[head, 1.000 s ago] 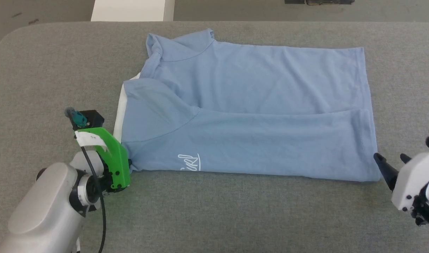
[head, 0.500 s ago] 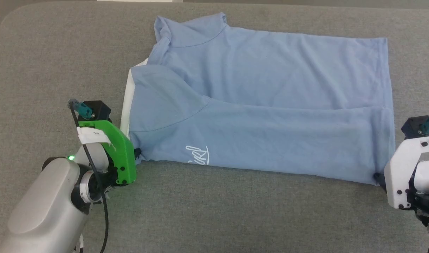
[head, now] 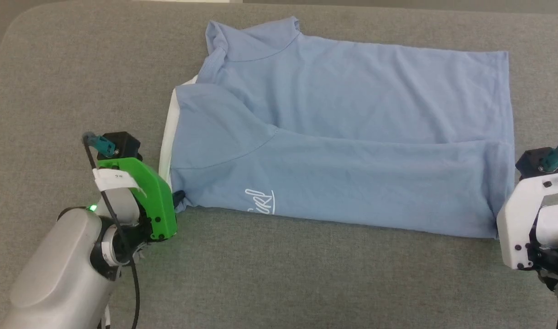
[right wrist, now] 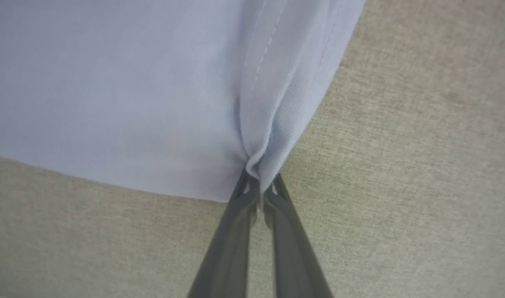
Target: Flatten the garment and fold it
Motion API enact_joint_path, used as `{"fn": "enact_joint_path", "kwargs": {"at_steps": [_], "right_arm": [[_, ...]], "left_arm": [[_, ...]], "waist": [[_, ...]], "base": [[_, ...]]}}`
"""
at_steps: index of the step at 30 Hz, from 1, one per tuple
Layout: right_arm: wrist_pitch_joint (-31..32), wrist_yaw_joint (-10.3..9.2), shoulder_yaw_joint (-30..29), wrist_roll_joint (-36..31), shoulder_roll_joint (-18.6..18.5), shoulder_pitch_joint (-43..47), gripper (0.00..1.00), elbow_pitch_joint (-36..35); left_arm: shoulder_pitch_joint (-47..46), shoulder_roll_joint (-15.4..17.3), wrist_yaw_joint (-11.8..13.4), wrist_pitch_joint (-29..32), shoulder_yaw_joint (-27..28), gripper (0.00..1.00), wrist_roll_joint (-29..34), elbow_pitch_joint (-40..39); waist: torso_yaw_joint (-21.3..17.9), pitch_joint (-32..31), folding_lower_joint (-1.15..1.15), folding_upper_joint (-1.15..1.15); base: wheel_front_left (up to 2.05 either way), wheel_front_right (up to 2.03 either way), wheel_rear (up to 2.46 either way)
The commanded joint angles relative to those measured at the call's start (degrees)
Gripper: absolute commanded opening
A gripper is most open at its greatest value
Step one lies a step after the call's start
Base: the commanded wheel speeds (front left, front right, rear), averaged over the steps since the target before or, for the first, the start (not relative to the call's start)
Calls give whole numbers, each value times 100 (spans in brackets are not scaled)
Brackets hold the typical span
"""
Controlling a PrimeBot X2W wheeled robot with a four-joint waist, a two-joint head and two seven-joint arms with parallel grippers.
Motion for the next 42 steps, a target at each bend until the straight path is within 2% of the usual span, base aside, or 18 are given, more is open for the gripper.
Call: {"fn": "enact_joint_path", "kwargs": {"at_steps": [1,9,16,21,27,36,37,38,39,42], "right_arm": [[-99,-9,-54,51,-4,-36,0,99],[-207,-9,-321,362,-77,116,0,-146],[-11,-9,-570,529,-142,580,0,-410],[47,-9,-743,560,-59,975,0,-443],[-135,-9,-791,482,75,1278,0,-145],[-566,-9,-670,390,198,1281,0,504],[-620,-9,-674,375,206,1259,0,549],[-652,-9,-657,366,209,1237,26,611],[-700,-9,-636,391,216,1215,100,650],[-761,-9,-613,458,214,1165,100,729]], "left_arm": [[151,-21,-8,-55,63,0,-121,45],[551,115,66,-274,407,0,-365,-405],[1208,358,401,-160,529,0,-453,-1104],[1792,386,653,-177,631,0,-589,-1398],[2232,223,747,-197,607,0,-779,-1218],[2137,-19,583,-322,594,0,-913,-463],[2112,-28,566,-322,590,36,-917,-410],[2069,-25,542,-330,585,100,-905,-350],[2032,-28,526,-326,585,100,-908,-305],[1957,5,513,-320,610,100,-905,-258]], "waist": [[-19,-139,0,0],[-8,-755,0,0],[13,-1074,0,0],[1,-1099,0,0],[-13,-1034,0,0],[-41,-967,0,0],[-46,-965,0,0],[-51,-966,0,0],[-56,-973,0,0],[-78,-1029,0,0]], "base": [[0,0,0],[0,0,0],[0,0,0],[0,0,0],[0,0,0],[0,0,0],[0,0,0],[0,0,0],[0,0,0],[0,0,0]]}}
